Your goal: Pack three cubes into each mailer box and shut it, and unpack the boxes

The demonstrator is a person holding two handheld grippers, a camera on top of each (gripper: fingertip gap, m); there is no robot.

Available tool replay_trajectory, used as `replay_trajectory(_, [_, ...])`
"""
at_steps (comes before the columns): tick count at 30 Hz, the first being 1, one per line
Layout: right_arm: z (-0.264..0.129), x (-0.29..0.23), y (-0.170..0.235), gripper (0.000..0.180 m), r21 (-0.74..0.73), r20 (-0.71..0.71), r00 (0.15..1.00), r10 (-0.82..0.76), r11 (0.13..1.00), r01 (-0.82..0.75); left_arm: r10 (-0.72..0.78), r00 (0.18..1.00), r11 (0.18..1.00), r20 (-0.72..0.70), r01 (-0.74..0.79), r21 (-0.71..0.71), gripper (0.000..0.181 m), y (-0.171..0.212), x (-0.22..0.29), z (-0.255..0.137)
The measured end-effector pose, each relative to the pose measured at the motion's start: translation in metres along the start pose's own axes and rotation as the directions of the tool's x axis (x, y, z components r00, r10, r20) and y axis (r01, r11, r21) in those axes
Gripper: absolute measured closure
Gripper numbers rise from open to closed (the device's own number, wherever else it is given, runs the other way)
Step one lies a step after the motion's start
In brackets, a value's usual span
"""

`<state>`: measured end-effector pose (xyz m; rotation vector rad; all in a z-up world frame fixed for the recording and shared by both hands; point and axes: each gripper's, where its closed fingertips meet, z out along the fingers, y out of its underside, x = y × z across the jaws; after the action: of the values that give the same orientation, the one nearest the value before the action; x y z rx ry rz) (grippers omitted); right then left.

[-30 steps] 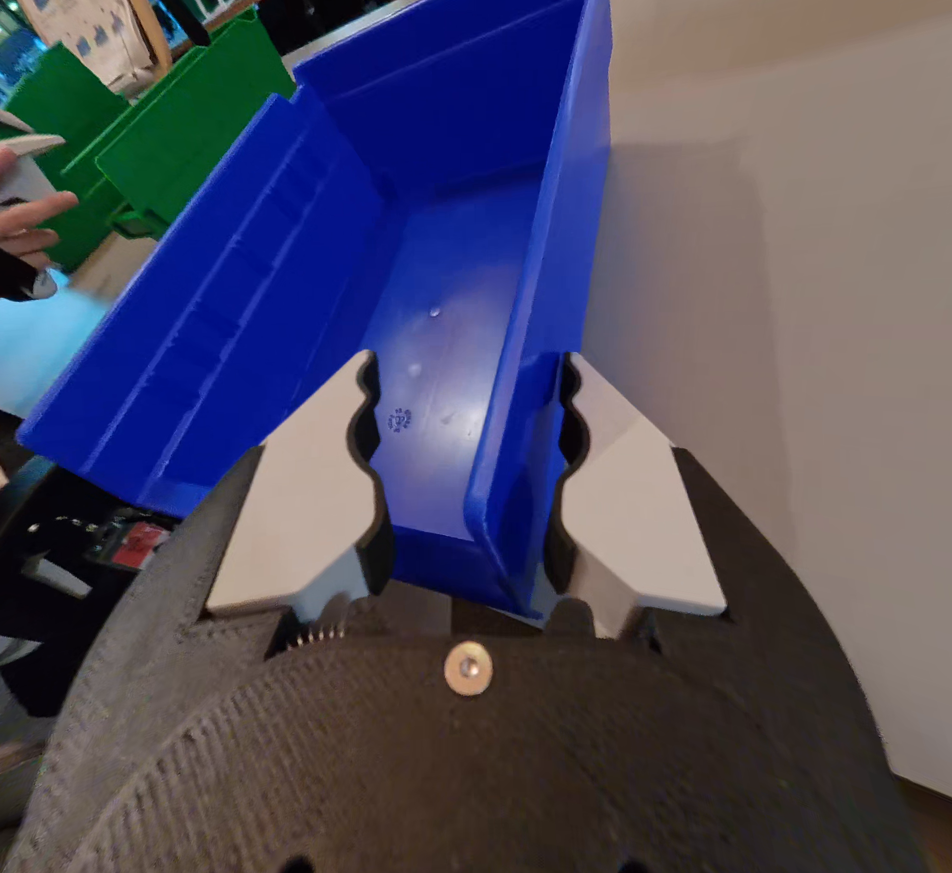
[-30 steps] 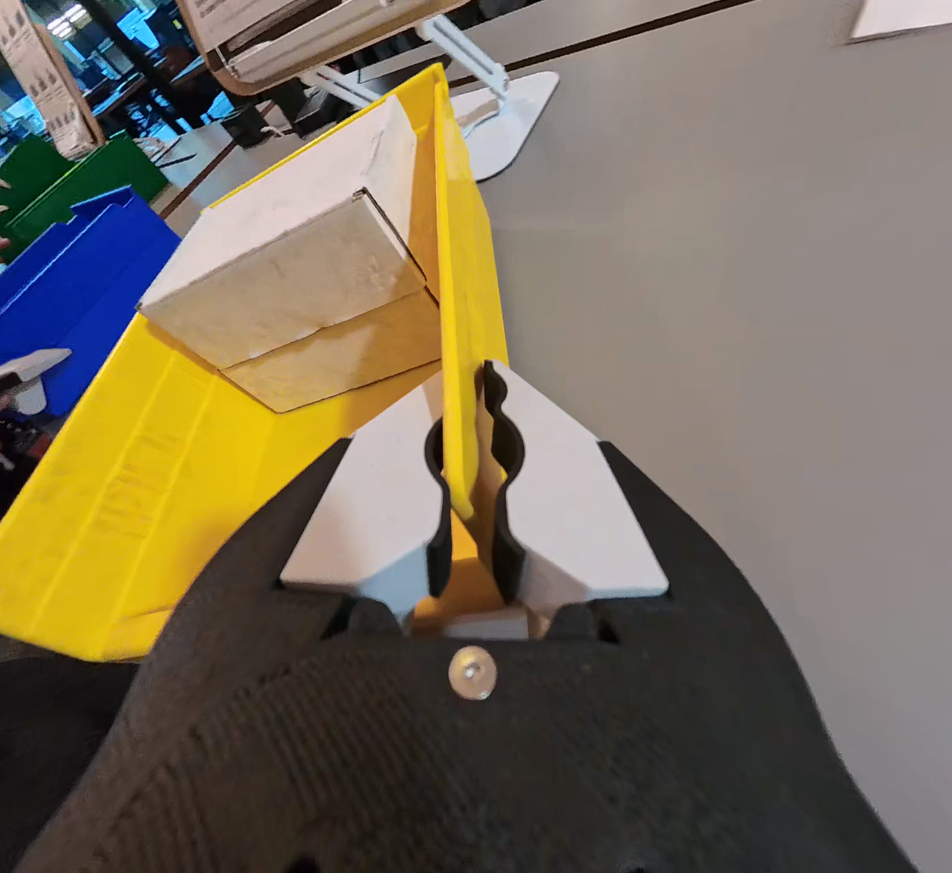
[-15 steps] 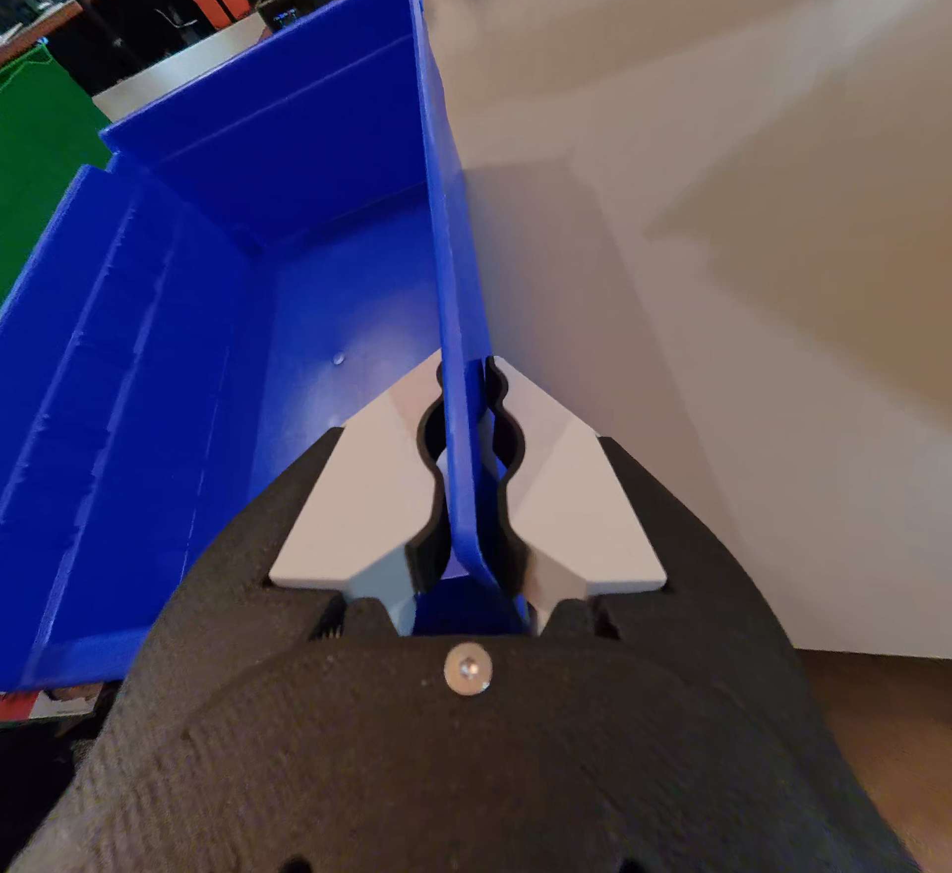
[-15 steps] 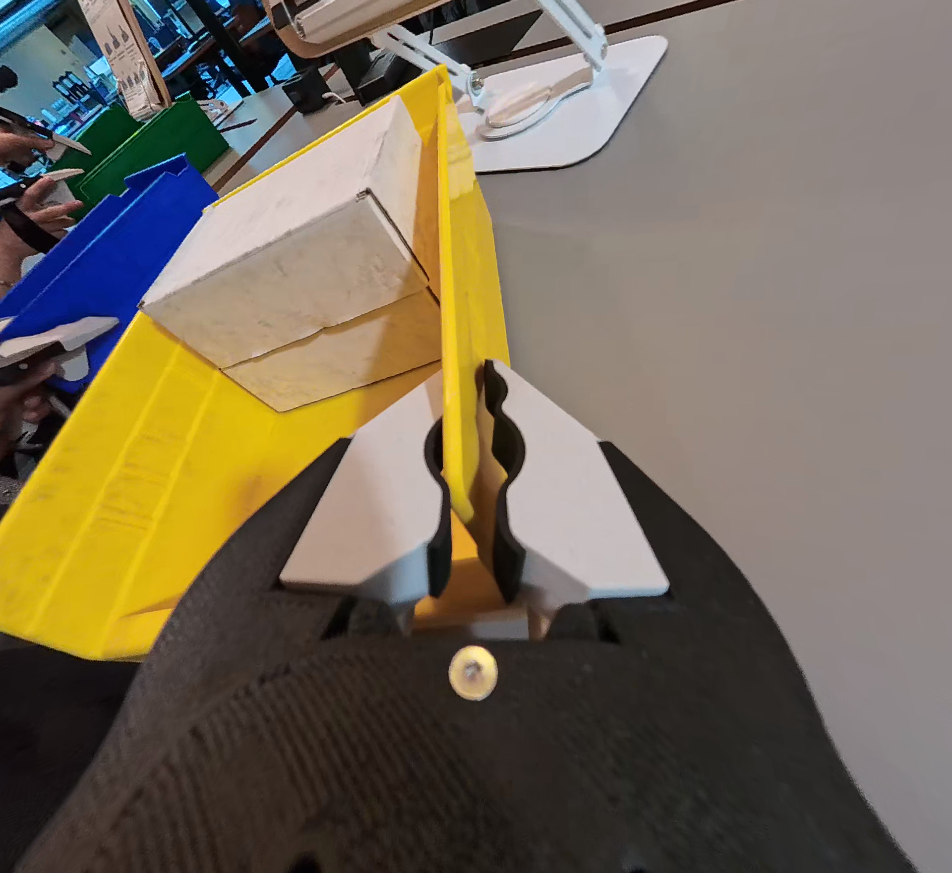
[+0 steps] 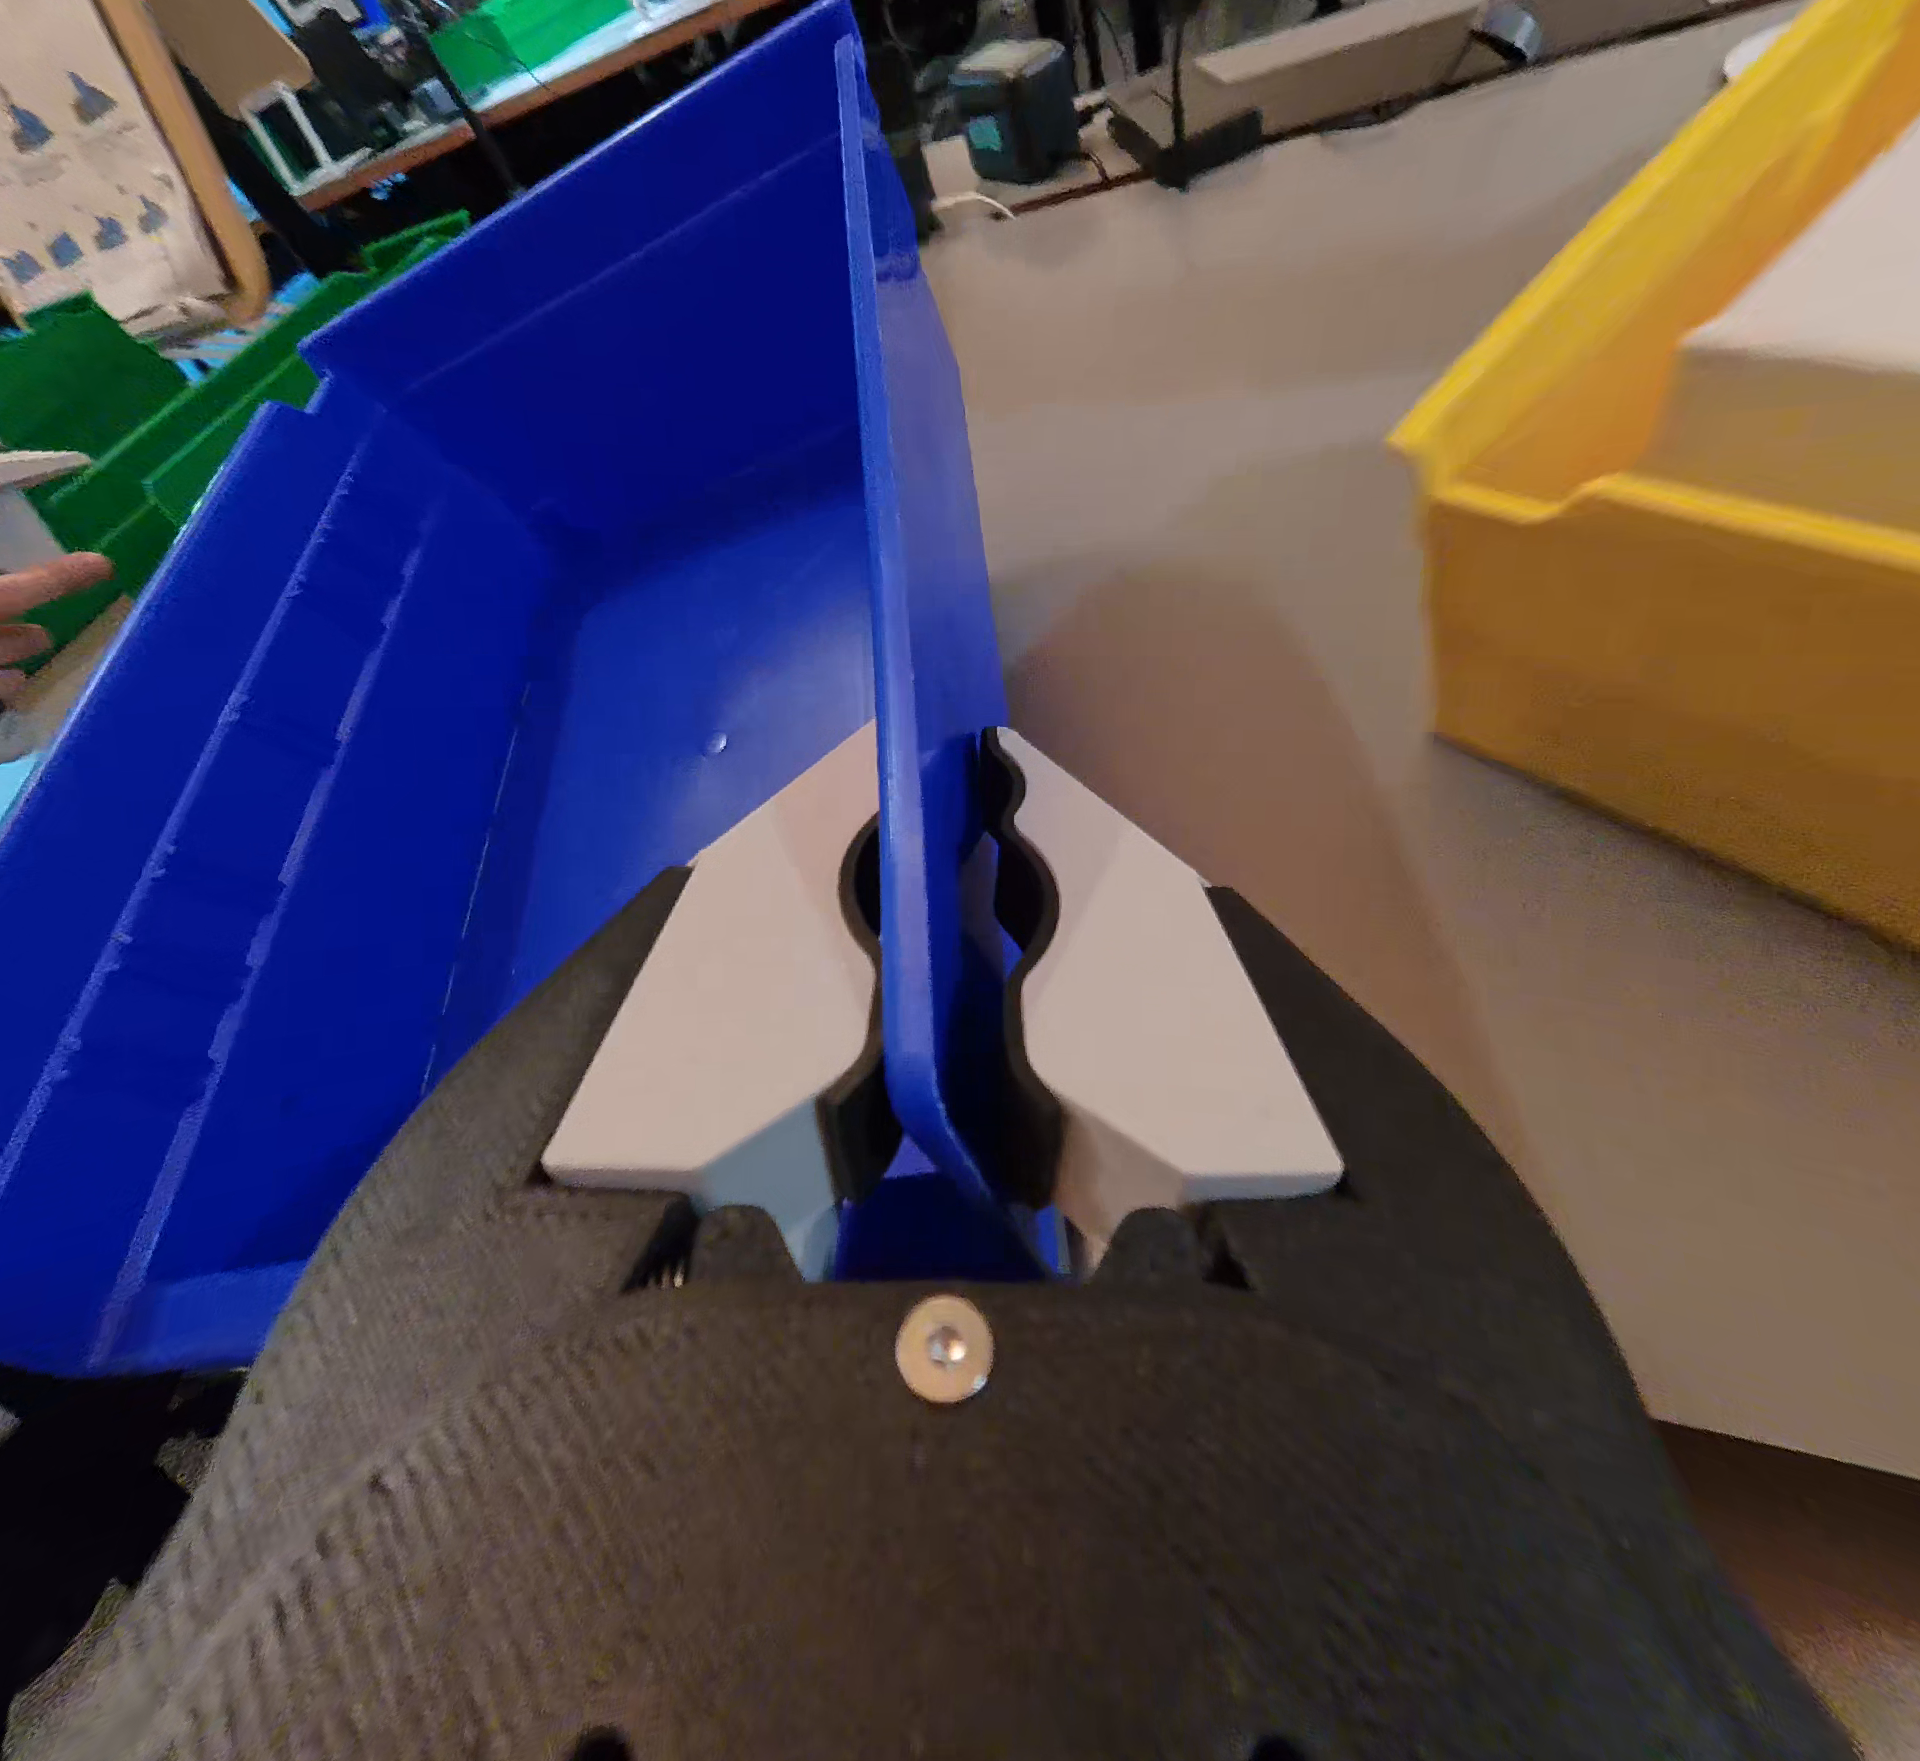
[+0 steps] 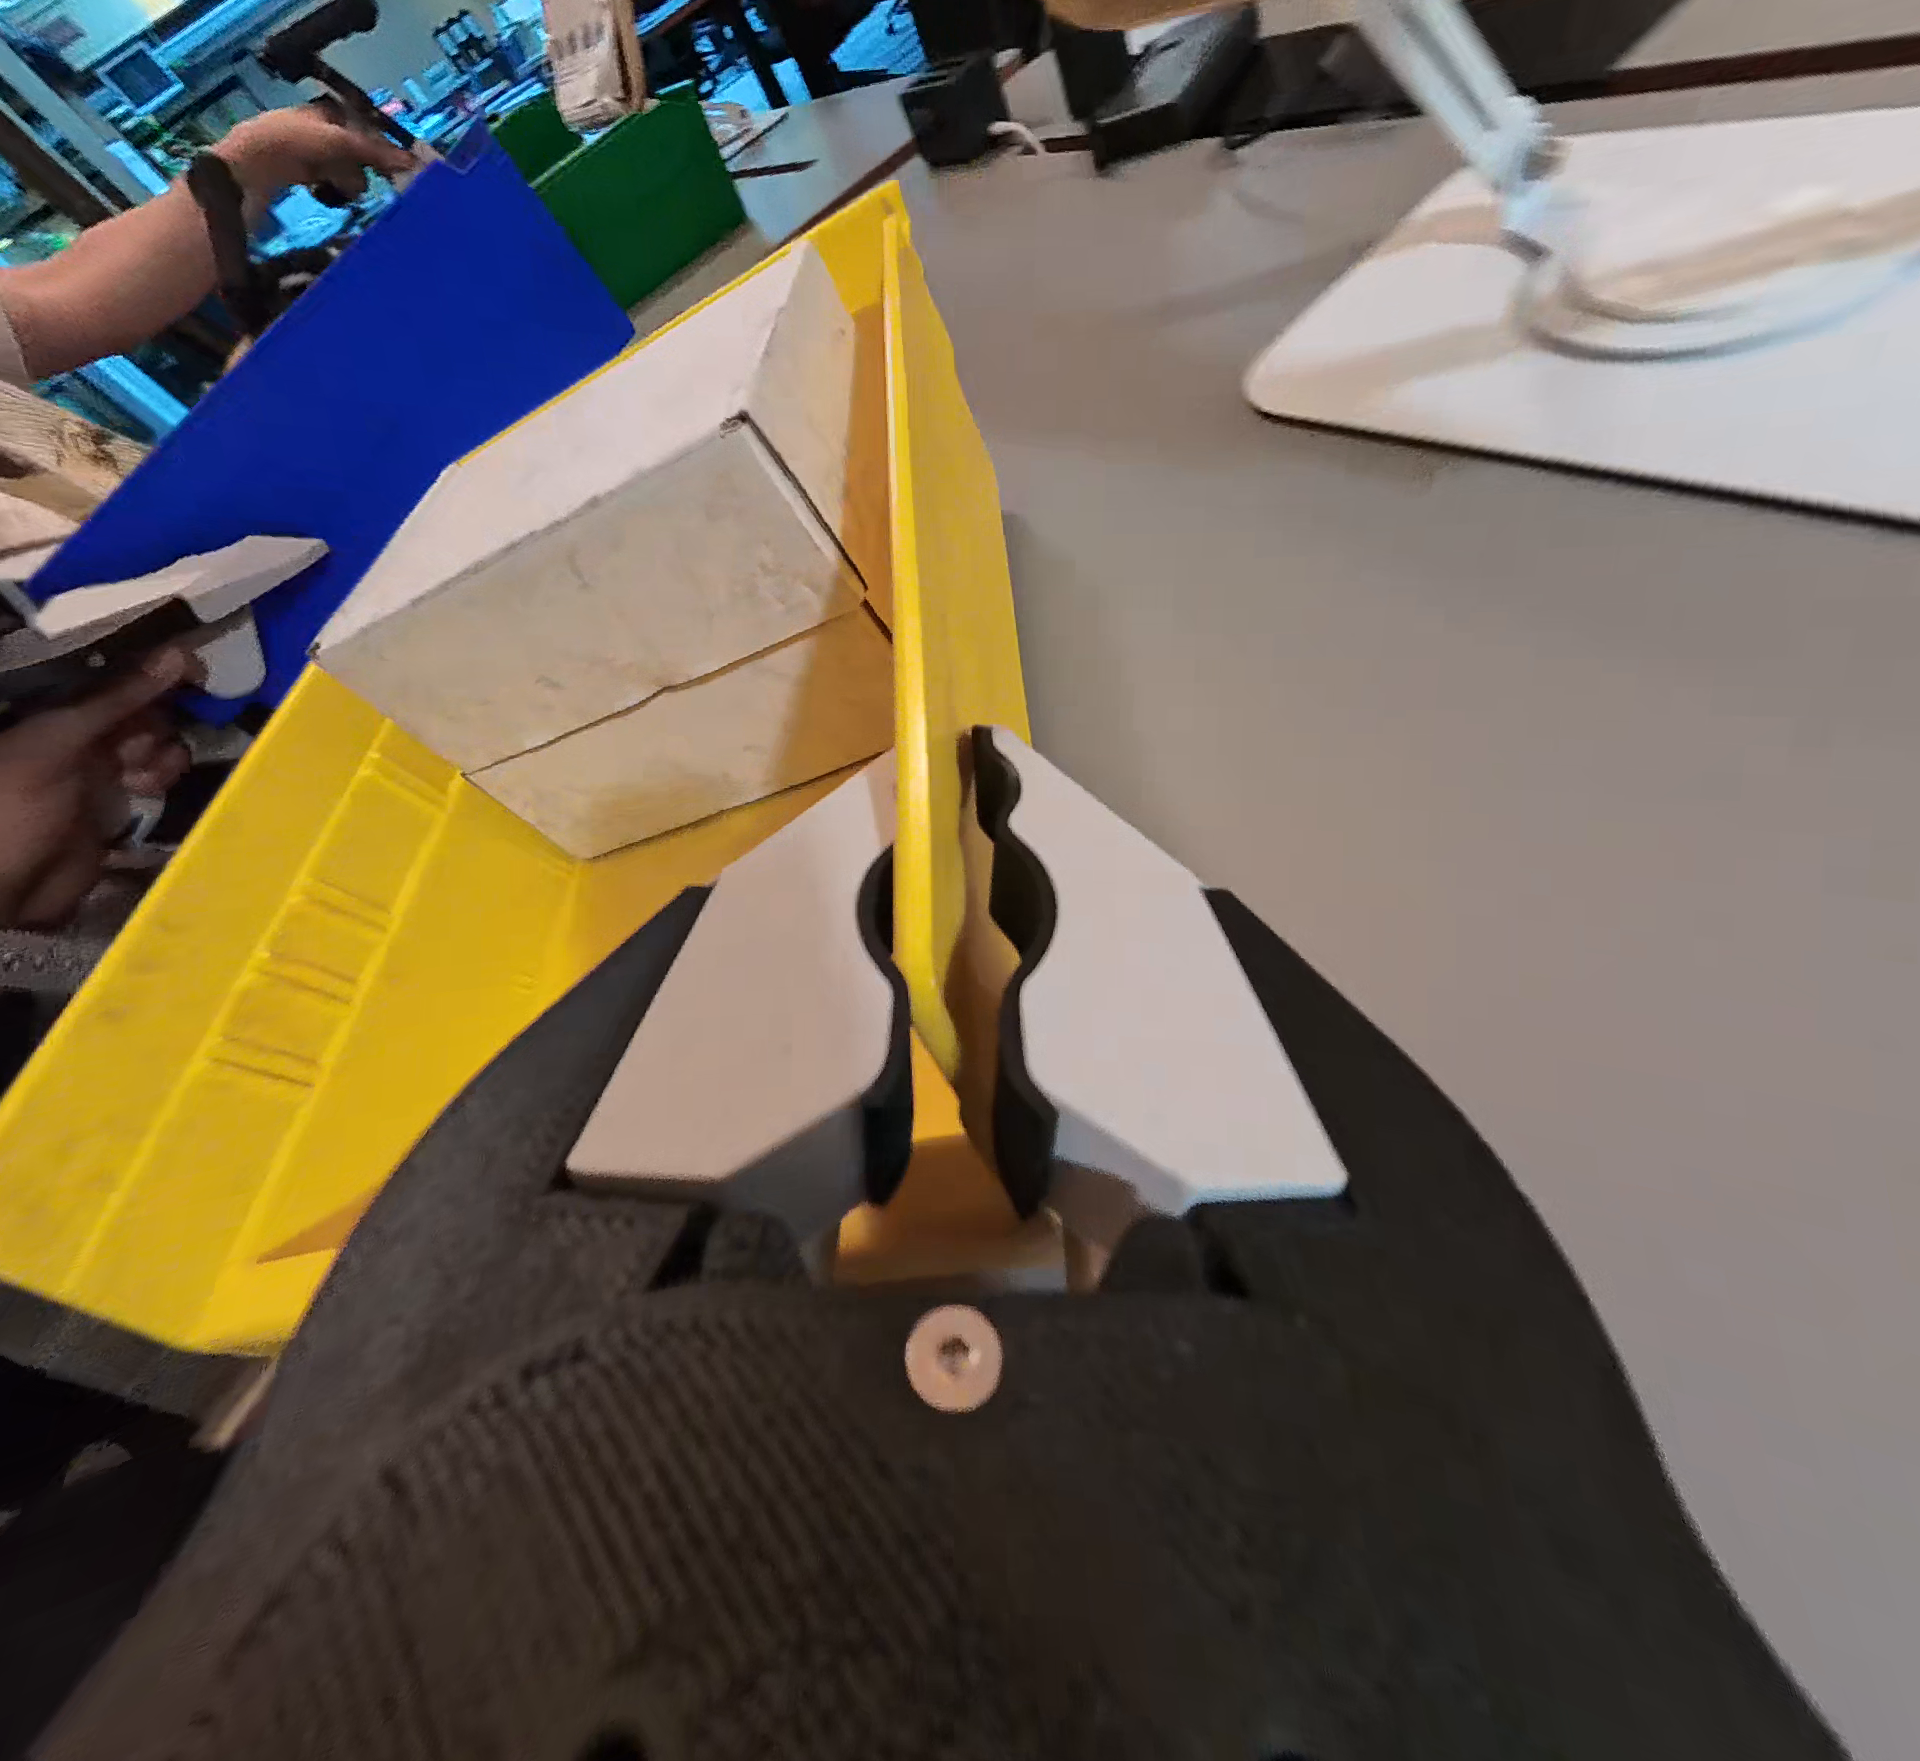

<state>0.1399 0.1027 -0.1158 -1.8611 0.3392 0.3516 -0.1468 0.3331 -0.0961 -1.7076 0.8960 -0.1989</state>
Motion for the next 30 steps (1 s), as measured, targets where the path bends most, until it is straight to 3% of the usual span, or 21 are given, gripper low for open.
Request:
replay_trajectory(5, [0.094, -0.037, -0.014, 0.176, 0.066, 0.039, 0.995, 0.087, 0.994, -0.090, -0.002, 0.996, 0.999, 0.089, -0.001, 0.039, 0.174, -0.003, -0.030, -0.007])
replay_trajectory(10, [0.169, -0.078, -0.019, 0.172, 0.167, -0.046, 0.992, 0.119, 0.980, -0.110, 0.040, 0.972, 0.999, 0.230, -0.042, 0.002, 0.175, 0.014, -0.078, -0.008])
replay_trajectory(12, [0.188, -0.102, -0.019, 0.164, 0.213, -0.057, 0.981, 0.185, 0.962, -0.169, 0.043, 0.961, 0.999, 0.274, -0.042, -0.008, 0.175, 0.021, -0.095, -0.012])
replay_trajectory(15, [0.215, -0.146, -0.015, 0.148, 0.223, 0.049, 0.940, 0.337, 0.914, -0.339, 0.051, 0.949, 0.999, 0.313, -0.049, -0.012, 0.175, 0.026, -0.113, -0.018])
replay_trajectory(17, [0.228, -0.176, -0.010, 0.139, 0.178, 0.124, 0.926, 0.357, 0.910, -0.375, 0.054, 0.939, 0.998, 0.339, -0.055, -0.008, 0.175, 0.028, -0.122, -0.022])
replay_trajectory(20, [0.235, -0.204, -0.003, 0.138, 0.134, 0.156, 0.948, 0.276, 0.945, -0.298, 0.048, 0.931, 0.999, 0.363, -0.053, 0.003, 0.173, 0.028, -0.131, -0.026])
replay_trajectory(25, [0.231, -0.213, 0.000, 0.137, 0.075, 0.212, 0.948, 0.236, 0.964, -0.257, 0.035, 0.936, 0.999, 0.350, -0.043, 0.014, 0.174, 0.026, -0.129, -0.025])
replay_trajectory(30, [0.227, -0.233, 0.007, 0.114, 0.021, 0.237, 0.966, 0.106, 0.993, -0.114, 0.043, 0.926, 0.999, 0.375, -0.051, 0.011, 0.173, 0.022, -0.131, -0.028])
